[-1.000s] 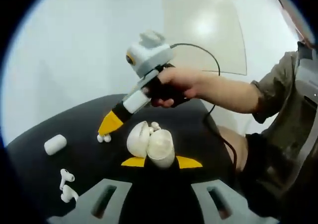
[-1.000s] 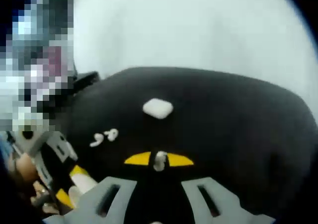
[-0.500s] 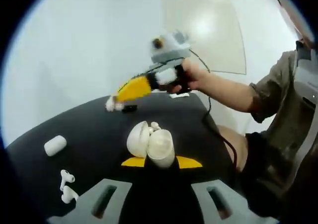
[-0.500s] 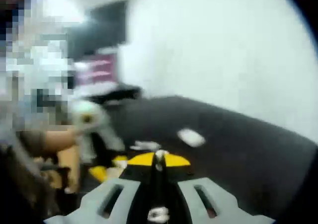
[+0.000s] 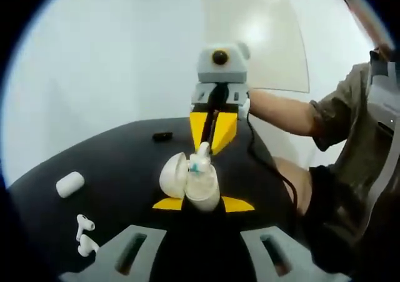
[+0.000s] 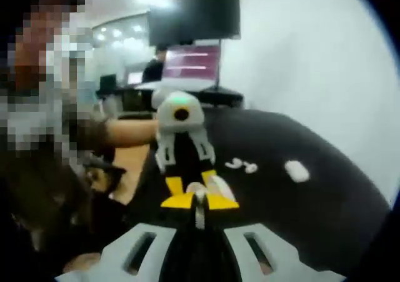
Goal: Pick up three earphones and place each one into its charging case using tactile feedback, ensure that each earphone is properly inserted and securely positioned inside the case.
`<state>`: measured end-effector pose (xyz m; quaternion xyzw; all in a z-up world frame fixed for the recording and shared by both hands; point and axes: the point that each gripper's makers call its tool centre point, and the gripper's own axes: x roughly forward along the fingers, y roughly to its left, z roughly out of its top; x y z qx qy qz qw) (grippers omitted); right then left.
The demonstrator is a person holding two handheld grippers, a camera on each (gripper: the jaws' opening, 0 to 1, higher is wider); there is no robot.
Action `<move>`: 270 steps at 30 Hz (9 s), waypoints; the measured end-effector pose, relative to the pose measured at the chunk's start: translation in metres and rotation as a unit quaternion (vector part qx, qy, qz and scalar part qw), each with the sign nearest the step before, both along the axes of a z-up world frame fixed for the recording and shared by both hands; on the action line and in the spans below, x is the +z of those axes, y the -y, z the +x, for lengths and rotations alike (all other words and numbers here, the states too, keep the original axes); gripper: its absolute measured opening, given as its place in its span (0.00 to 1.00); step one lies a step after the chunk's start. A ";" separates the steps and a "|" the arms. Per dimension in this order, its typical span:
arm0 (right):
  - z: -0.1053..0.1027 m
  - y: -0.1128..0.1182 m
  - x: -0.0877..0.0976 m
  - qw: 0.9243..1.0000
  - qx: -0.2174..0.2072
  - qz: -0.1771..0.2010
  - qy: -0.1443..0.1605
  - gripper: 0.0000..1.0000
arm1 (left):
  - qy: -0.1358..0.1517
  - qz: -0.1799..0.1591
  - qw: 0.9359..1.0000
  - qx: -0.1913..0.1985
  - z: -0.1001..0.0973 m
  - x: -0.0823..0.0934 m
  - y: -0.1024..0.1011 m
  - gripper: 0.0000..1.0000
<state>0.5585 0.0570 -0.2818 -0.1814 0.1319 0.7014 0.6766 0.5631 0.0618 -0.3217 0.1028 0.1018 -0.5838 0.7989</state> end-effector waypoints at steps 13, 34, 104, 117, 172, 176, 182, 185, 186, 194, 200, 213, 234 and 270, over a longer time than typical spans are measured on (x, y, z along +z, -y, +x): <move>0.002 0.006 -0.005 0.999 0.023 -0.035 -0.019 0.08 | 0.008 0.003 1.000 -0.001 0.000 -0.001 0.000 0.18; 0.000 0.006 -0.012 0.993 0.066 -0.093 0.018 0.08 | 0.013 0.007 1.000 0.001 0.000 0.000 0.002 0.18; 0.036 0.065 -0.043 0.990 -0.136 0.002 0.029 0.29 | -0.050 -0.030 0.998 -0.002 0.000 0.005 0.002 0.18; 0.065 0.042 -0.017 0.984 -0.169 0.060 0.014 0.20 | -0.042 -0.026 0.999 -0.003 0.000 0.005 0.000 0.18; 0.006 0.010 -0.028 0.994 -0.015 0.082 -0.069 0.30 | -0.023 -0.018 0.999 -0.011 -0.001 0.002 0.002 0.18; 0.010 0.004 -0.028 0.991 -0.017 0.096 -0.089 0.28 | -0.022 -0.017 1.000 -0.010 -0.001 0.002 0.000 0.18; 0.000 0.000 -0.034 0.993 0.000 0.093 -0.071 0.22 | -0.020 -0.015 1.000 -0.010 -0.002 0.002 -0.001 0.18; 0.001 0.001 -0.037 0.994 -0.005 0.093 -0.054 0.21 | -0.016 -0.013 1.000 -0.011 -0.002 0.001 -0.002 0.18; 0.002 0.001 -0.037 0.994 -0.004 0.094 -0.051 0.21 | -0.016 -0.012 1.000 -0.011 -0.002 0.001 -0.002 0.18; 0.004 0.008 -0.036 0.992 -0.009 0.105 -0.072 0.21 | 0.004 -0.015 1.000 -0.003 -0.001 0.008 -0.012 0.23; 0.002 0.004 -0.038 0.993 -0.008 0.100 -0.055 0.21 | -0.014 -0.052 0.998 0.039 0.011 0.036 -0.046 0.23; 0.004 0.001 -0.037 0.994 -0.005 0.104 -0.028 0.21 | 0.100 0.224 0.969 0.040 0.065 0.002 -0.047 0.13; 0.002 0.004 -0.035 0.994 -0.007 0.103 -0.021 0.21 | 0.076 0.219 0.973 0.015 0.081 -0.002 -0.025 0.10; 0.002 0.008 -0.032 0.995 -0.004 0.101 -0.009 0.21 | -0.039 0.248 0.967 0.040 0.065 0.009 -0.054 0.05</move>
